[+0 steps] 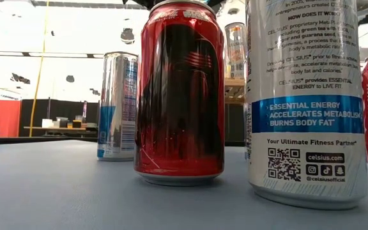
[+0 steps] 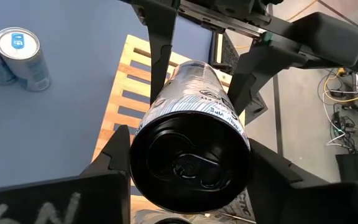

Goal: Place canned beverage on shelf
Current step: Put the right white-blue soda can on the shelf aligned with the other white-blue soda can

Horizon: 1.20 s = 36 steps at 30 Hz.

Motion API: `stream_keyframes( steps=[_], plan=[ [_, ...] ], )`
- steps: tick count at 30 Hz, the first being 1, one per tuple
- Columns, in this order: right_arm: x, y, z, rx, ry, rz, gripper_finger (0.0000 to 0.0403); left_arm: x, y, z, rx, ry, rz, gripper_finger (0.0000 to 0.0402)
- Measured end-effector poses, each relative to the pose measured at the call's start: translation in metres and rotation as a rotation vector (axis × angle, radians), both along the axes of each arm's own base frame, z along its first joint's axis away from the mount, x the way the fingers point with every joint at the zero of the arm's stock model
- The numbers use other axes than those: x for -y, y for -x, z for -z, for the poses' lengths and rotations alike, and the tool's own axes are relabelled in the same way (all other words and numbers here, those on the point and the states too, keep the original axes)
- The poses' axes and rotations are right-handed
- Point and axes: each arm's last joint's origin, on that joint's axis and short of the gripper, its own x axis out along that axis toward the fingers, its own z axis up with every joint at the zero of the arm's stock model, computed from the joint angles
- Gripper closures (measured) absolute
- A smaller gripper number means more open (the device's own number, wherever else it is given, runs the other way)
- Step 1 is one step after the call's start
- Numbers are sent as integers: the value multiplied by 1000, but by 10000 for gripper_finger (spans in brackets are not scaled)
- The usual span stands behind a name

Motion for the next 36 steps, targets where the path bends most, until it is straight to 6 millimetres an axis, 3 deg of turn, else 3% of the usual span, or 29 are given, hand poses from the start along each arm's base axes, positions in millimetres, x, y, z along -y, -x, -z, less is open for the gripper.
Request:
stream_keyframes(
  steps=[5,11,15,20,26,31,36],
  plan=[
    [0,0,0,5,3,2,216,0,0,0,1,-7,2,163],
    [1,-2,-4,50,-6,29,165,-5,3,-1,6,24,-20,149],
    [1,10,-15,96,15,50,141,-13,7,0,11,61,-34,156],
    [-4,40,-41,224,40,78,138,-27,13,-8,134,167,26,156],
    [-18,92,-76,411,28,112,138,-50,21,-15,384,252,69,156],
    [-29,124,-92,507,6,132,138,-57,22,5,544,283,81,156],
    [-35,140,-98,555,-24,151,137,-49,26,37,732,311,57,154]
  ],
)
